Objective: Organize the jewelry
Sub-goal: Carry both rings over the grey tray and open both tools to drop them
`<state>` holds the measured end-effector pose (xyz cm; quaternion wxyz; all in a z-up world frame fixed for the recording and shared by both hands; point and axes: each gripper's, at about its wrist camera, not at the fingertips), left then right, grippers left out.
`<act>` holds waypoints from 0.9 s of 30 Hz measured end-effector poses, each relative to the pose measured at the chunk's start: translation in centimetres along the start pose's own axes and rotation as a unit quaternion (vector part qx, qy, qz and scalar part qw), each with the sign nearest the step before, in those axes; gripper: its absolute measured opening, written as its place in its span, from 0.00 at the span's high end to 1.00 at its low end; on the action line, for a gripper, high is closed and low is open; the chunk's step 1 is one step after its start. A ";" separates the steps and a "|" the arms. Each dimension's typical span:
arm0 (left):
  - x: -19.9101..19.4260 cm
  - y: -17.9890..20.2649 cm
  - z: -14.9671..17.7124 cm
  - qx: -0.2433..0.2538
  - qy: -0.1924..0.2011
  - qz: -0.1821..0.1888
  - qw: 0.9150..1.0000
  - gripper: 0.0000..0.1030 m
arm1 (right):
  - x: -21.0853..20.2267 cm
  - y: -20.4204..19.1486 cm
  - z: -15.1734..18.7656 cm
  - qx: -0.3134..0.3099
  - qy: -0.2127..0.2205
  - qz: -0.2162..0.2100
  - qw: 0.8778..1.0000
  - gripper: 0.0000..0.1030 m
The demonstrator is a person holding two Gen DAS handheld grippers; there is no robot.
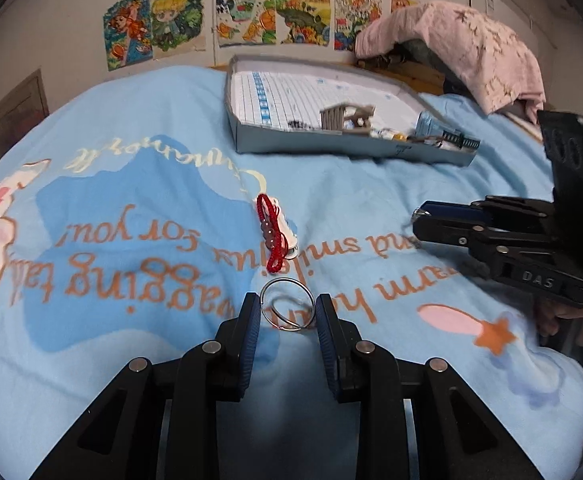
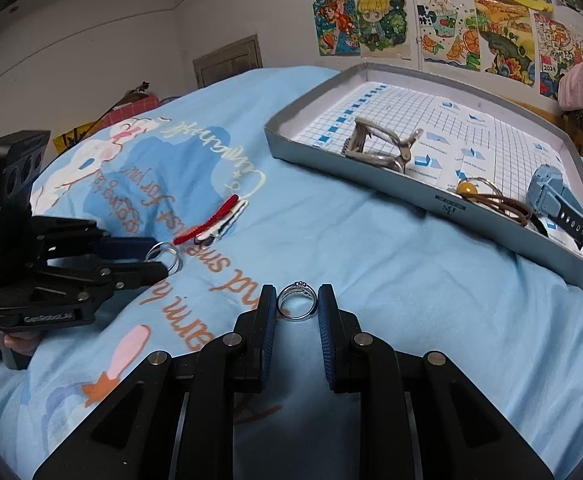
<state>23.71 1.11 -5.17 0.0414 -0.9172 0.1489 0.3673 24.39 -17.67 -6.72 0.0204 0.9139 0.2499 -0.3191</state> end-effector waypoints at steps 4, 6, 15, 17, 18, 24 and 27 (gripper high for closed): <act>-1.2 0.0 -0.7 -0.003 0.016 -0.007 1.000 0.74 | -0.9 -0.1 -0.4 -0.003 0.016 0.002 1.000 0.82; -1.6 0.2 -1.1 -0.005 0.024 -0.008 1.000 0.74 | -1.3 -0.1 -0.6 -0.005 0.024 0.004 1.000 0.82; -2.3 2.5 -6.3 0.019 0.063 -0.003 0.998 0.74 | -3.7 0.6 -1.6 0.005 0.071 0.009 0.997 0.82; -1.8 3.6 -8.2 0.030 0.074 0.000 0.997 0.74 | -4.3 1.3 -1.9 0.012 0.082 0.015 0.996 0.82; -1.6 4.1 -9.0 0.033 0.080 0.000 0.996 0.74 | -4.7 1.8 -2.1 0.015 0.089 0.022 0.996 0.82; 1.7 5.9 -13.5 0.017 0.103 -0.001 0.995 0.74 | -6.1 6.1 -4.3 0.051 0.134 0.060 0.988 0.82; 4.2 5.7 -15.3 -0.004 0.102 -0.010 0.995 0.74 | -5.6 8.4 -5.4 0.064 0.150 0.078 0.984 0.82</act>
Point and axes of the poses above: each gripper's, at about its wrist camera, not at the fingertips, and x roughly the way its jaws point, y to its right, z to its underside, and after that the axes turned 2 degrees about -x, right-handed
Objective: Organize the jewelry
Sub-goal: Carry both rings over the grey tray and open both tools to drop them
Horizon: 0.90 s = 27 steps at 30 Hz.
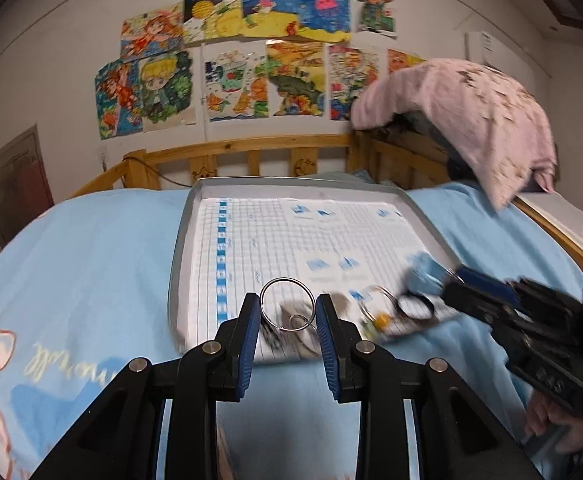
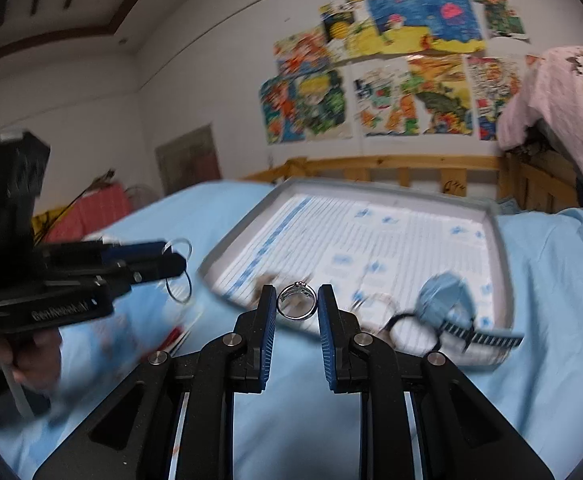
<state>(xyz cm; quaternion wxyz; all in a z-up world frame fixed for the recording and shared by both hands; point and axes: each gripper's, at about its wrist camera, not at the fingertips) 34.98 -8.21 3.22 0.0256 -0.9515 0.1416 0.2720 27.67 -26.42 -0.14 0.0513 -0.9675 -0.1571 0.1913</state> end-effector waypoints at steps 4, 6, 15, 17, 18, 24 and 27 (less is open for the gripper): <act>3.7 -1.1 -0.8 -0.031 -0.014 -0.003 0.999 0.74 | 3.1 1.6 -0.1 0.006 -0.005 0.013 1.000 0.82; 5.1 -1.2 -0.8 -0.033 -0.023 -0.007 0.999 0.74 | 5.0 1.9 0.0 0.002 -0.018 0.017 1.000 0.82; 8.5 -2.6 1.4 -0.054 -0.072 -0.012 0.996 0.73 | 9.6 1.6 1.3 -0.016 -0.090 0.040 0.995 0.82; 8.6 -2.7 1.7 -0.055 -0.080 -0.008 0.995 0.73 | 9.8 1.5 1.5 -0.018 -0.098 0.046 0.994 0.82; 8.6 -2.7 1.8 -0.056 -0.082 -0.006 0.995 0.73 | 9.8 1.4 1.5 -0.019 -0.100 0.047 0.994 0.82; 6.8 -3.1 1.7 -0.069 -0.047 -0.008 0.996 0.26 | 9.3 1.1 1.5 -0.024 -0.095 0.059 0.993 0.62; 5.1 -3.4 1.6 -0.081 -0.028 -0.010 0.996 0.26 | 8.1 1.1 1.2 -0.020 -0.072 0.070 0.995 0.62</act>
Point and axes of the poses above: each gripper's, at about its wrist camera, not at the fingertips, and x roughly the way its jaws point, y to its right, z to its underside, and after that the axes turned 2 degrees about -x, right-handed
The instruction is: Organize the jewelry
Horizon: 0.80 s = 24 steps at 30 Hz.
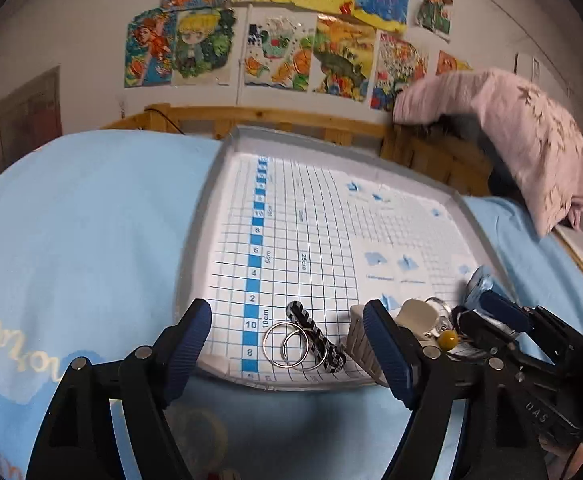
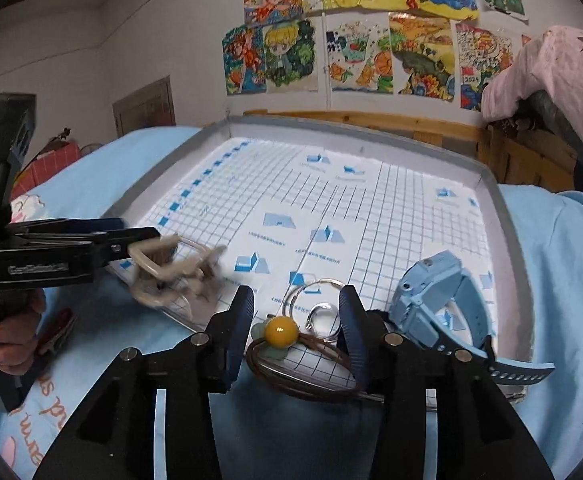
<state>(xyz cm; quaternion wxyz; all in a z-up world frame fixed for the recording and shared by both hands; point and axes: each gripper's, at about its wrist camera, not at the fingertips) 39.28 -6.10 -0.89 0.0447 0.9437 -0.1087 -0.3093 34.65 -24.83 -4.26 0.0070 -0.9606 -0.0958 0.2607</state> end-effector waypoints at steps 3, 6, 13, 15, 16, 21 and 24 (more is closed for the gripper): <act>-2.2 -0.3 0.1 -0.012 0.020 -0.003 1.000 0.17 | -1.9 0.2 -0.2 0.011 0.031 0.012 0.999 0.62; -5.6 -0.3 0.8 -0.022 0.067 -0.017 0.997 0.00 | -4.4 0.5 -0.6 0.027 0.065 0.020 0.997 0.51; -13.1 -0.4 3.4 -0.050 0.148 -0.045 0.987 0.00 | -10.4 0.4 -0.3 0.069 0.117 0.022 0.991 0.28; -14.7 -0.4 4.1 -0.048 0.154 -0.052 0.985 0.00 | -11.9 0.1 -0.3 0.065 0.127 0.027 0.989 0.25; -15.8 -0.3 4.7 -0.046 0.158 -0.056 0.985 0.00 | -12.8 -0.2 -0.2 0.065 0.135 0.029 0.988 0.24; -20.2 -0.4 7.2 -0.038 0.171 -0.072 0.982 0.00 | -17.7 -1.9 1.2 0.070 0.165 0.030 0.983 0.10; -22.5 -0.4 9.0 -0.039 0.175 -0.078 0.981 0.00 | -19.8 -2.9 2.5 0.064 0.168 0.032 0.983 0.10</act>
Point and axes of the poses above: each gripper's, at about its wrist camera, not at the fingertips, and x roughly the way its jaws point, y to its right, z to its underside, and after that the axes turned 2 degrees about -x, right-handed
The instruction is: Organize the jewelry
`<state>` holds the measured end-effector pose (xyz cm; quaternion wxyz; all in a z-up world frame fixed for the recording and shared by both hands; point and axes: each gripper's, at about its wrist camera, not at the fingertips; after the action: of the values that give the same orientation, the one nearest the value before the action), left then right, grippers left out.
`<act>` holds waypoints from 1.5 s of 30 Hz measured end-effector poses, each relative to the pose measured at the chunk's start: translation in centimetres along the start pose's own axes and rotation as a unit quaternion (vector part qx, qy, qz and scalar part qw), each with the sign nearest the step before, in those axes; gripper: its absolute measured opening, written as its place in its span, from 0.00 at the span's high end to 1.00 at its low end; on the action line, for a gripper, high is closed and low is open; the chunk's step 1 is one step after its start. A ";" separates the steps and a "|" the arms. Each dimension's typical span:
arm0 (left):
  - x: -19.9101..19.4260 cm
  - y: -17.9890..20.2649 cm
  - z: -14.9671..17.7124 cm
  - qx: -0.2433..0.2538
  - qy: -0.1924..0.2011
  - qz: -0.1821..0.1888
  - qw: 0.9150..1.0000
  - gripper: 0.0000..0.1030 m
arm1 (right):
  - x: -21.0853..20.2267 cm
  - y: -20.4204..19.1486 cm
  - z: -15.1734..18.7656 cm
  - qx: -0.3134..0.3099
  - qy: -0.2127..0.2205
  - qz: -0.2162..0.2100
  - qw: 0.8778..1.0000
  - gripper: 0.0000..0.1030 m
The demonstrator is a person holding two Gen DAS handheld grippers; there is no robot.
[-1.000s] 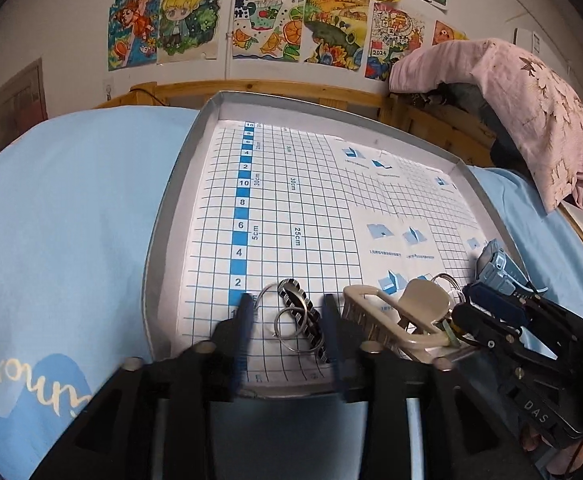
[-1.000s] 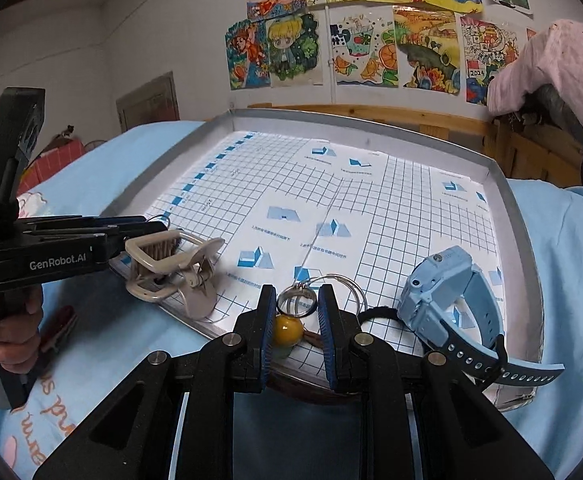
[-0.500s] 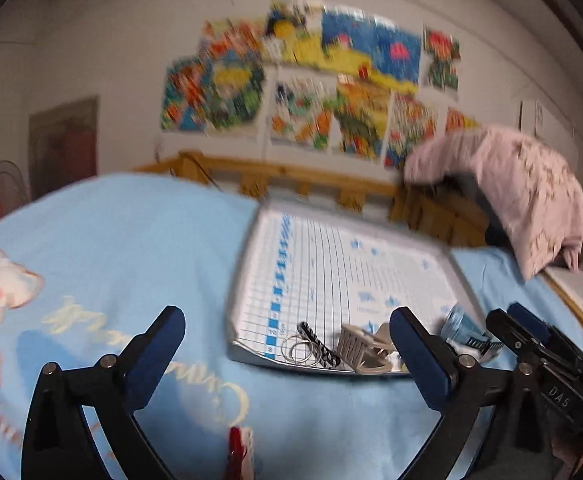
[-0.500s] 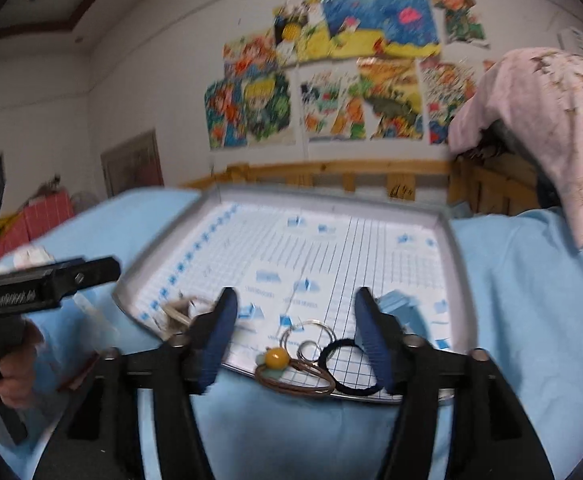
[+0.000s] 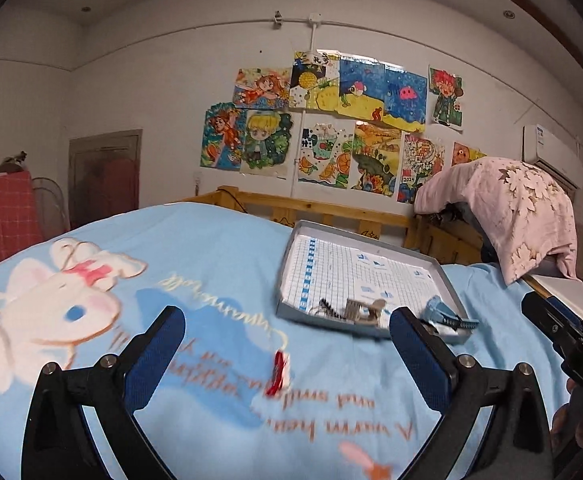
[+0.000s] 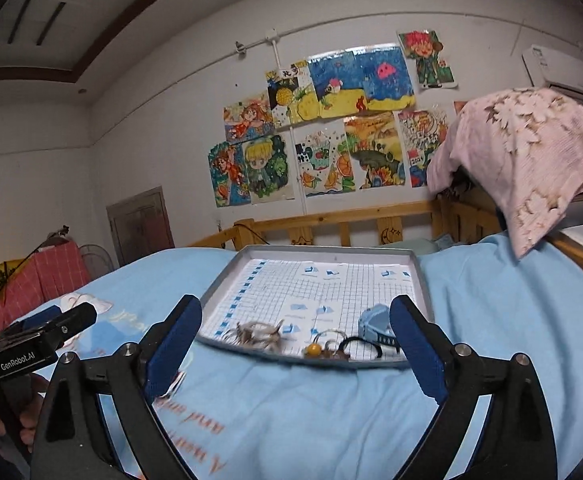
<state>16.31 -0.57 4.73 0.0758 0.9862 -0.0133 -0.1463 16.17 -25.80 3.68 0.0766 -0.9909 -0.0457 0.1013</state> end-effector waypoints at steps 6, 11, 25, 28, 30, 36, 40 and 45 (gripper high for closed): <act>-4.7 -1.2 1.8 0.004 0.011 -0.015 1.000 0.00 | -4.7 -1.9 1.6 -0.018 0.004 -0.014 1.000 0.09; -7.9 -2.8 3.3 0.000 0.018 -0.028 0.999 0.00 | -7.7 -2.9 3.3 -0.034 0.007 -0.017 0.999 0.09; -9.8 -4.9 4.3 -0.002 0.017 -0.048 0.999 0.00 | -10.1 -4.4 5.2 -0.044 -0.006 -0.030 0.999 0.09; -9.3 -5.3 3.9 0.000 0.006 -0.043 0.999 0.00 | -9.8 -4.4 5.0 -0.049 -0.002 -0.028 0.998 0.09; -8.7 -5.7 3.4 0.001 0.001 -0.044 0.999 0.00 | -9.3 -4.6 4.7 -0.062 -0.008 -0.030 0.998 0.09; -6.3 -6.2 2.4 0.005 -0.012 -0.048 0.999 0.00 | -7.2 -4.4 2.9 -0.069 -0.016 -0.042 0.997 0.09; -4.6 -6.0 1.5 0.005 -0.008 -0.050 0.999 0.00 | -5.6 -4.2 1.9 -0.074 -0.015 -0.042 0.996 0.09; -2.5 -5.4 0.3 0.004 0.002 -0.050 0.999 0.00 | -3.6 -4.4 0.6 -0.076 -0.005 -0.040 0.996 0.09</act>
<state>13.82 4.83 4.32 0.0644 0.9863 0.0354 -0.1477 12.17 -21.75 4.52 0.0047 -0.9907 -0.0929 0.0996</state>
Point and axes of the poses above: each gripper's, at about its wrist camera, not at the fingertips, and x roughly the way its jaws point, y to its right, z to its underside, and after that the axes turned 2 degrees about -x, right-handed
